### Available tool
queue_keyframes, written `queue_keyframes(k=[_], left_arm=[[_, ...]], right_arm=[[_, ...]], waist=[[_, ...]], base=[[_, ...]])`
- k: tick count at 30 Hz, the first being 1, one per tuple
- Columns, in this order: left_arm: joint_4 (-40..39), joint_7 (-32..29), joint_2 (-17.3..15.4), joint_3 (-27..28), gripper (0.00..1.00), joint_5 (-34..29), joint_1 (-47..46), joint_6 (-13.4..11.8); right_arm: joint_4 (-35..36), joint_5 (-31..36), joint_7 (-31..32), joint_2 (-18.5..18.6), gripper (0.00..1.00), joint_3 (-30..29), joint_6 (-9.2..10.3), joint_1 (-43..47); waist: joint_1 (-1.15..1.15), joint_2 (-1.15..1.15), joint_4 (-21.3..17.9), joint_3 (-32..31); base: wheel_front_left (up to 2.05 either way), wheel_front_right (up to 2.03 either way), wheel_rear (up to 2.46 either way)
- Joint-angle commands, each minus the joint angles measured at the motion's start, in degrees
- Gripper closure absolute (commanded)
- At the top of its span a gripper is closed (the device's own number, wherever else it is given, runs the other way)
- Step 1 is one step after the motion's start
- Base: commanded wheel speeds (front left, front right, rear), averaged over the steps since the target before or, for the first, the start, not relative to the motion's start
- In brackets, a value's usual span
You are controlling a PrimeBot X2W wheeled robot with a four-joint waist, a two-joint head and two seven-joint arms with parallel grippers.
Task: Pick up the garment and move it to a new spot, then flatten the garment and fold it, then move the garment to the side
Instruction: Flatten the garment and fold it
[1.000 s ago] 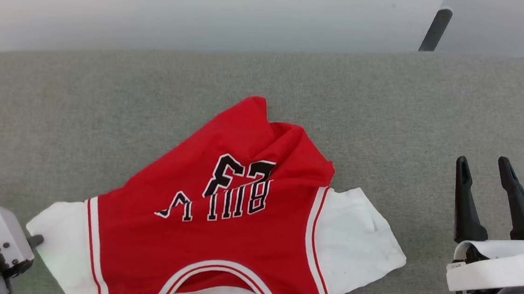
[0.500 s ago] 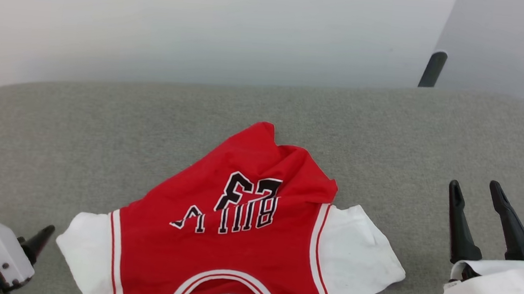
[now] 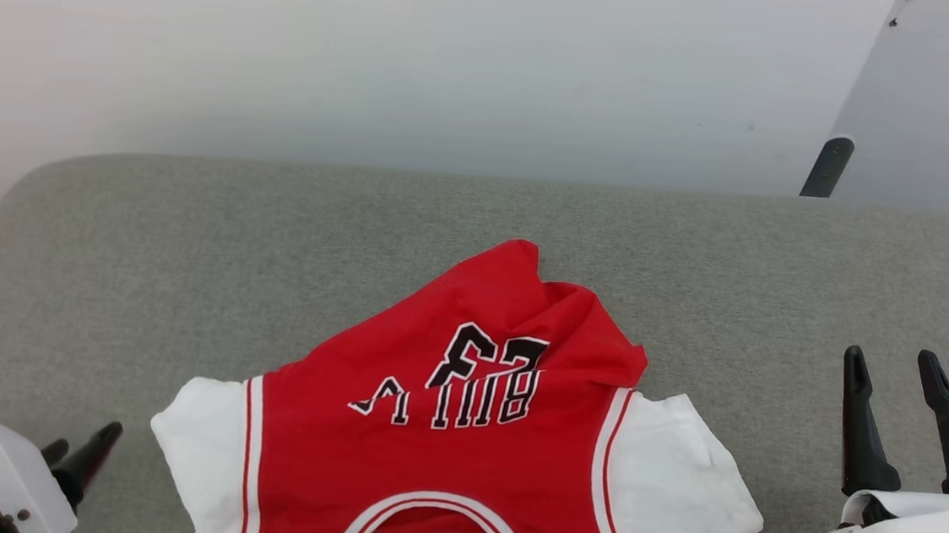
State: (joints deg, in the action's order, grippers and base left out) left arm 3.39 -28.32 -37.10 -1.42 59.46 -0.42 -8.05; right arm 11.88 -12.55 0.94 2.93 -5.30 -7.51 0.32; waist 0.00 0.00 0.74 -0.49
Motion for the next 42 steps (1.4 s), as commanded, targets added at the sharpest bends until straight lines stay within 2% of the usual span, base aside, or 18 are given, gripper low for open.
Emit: queue_keyframes(k=[1,9,20,27,34,42], left_arm=[[0.04,-0.22,0.10,0.09,0.00,0.39,0.92,0.19],[3.43,-2.49,1.58,-0.51,0.00,3.43,-0.13,1.46],[10.29,-4.21,2.40,-3.97,0.00,2.43,-4.88,3.45],[14.49,-5.50,2.91,-6.23,0.00,1.45,-7.35,3.40],[17.19,-8.21,4.02,-7.82,0.00,2.00,-7.09,2.05],[15.24,-11.52,4.66,-8.16,0.00,3.86,-6.15,0.67]], right_arm=[[0.20,-0.32,-0.08,-0.08,0.00,-0.12,0.04,0.49],[0.69,-0.48,-0.12,-0.08,0.00,0.06,0.04,-0.45],[1.58,0.20,0.01,-0.09,0.00,0.52,0.04,-2.55],[1.26,0.51,-0.47,-0.08,0.00,1.05,0.04,-3.89],[0.69,0.60,-0.83,-0.08,0.00,1.17,0.04,-4.27],[0.61,1.01,-0.75,-0.09,0.00,1.19,0.04,-4.24]], waist=[[0.00,0.00,0.24,-0.03],[0.00,0.00,0.36,1.73],[0.00,0.00,-1.18,6.84],[0.00,0.00,-2.30,9.40],[0.00,0.00,-2.72,9.82],[0.00,0.00,-2.44,9.72]], base=[[0.00,0.00,0.00],[0.00,0.00,0.00],[0.00,0.00,0.00],[0.00,0.00,0.00],[0.00,0.00,0.00],[0.00,0.00,0.00]])
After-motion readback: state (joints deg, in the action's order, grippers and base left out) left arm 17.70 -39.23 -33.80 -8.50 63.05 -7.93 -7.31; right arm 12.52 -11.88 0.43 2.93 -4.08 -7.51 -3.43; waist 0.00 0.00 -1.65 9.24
